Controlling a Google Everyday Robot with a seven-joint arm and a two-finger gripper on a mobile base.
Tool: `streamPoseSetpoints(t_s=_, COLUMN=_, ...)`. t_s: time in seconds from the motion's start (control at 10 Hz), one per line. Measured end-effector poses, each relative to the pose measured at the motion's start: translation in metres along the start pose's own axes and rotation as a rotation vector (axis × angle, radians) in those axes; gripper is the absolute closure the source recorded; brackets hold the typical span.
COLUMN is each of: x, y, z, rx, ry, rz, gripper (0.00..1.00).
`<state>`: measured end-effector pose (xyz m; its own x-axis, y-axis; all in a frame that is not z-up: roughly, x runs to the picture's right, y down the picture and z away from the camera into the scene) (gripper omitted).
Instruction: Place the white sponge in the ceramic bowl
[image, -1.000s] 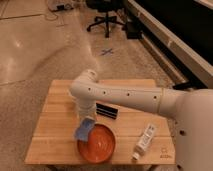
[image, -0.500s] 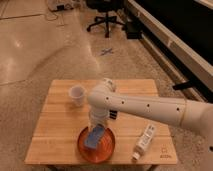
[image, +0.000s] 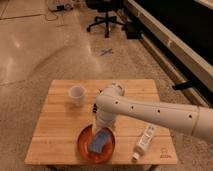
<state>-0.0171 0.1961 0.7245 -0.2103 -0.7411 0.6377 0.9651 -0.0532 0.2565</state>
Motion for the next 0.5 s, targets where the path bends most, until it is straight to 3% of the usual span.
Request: streamPoseSetpoints(t_s=0.5, x=0.023, y=0.002, z=-0.023, rx=-0.005, ry=0.008, rz=-0.037, gripper=0.2)
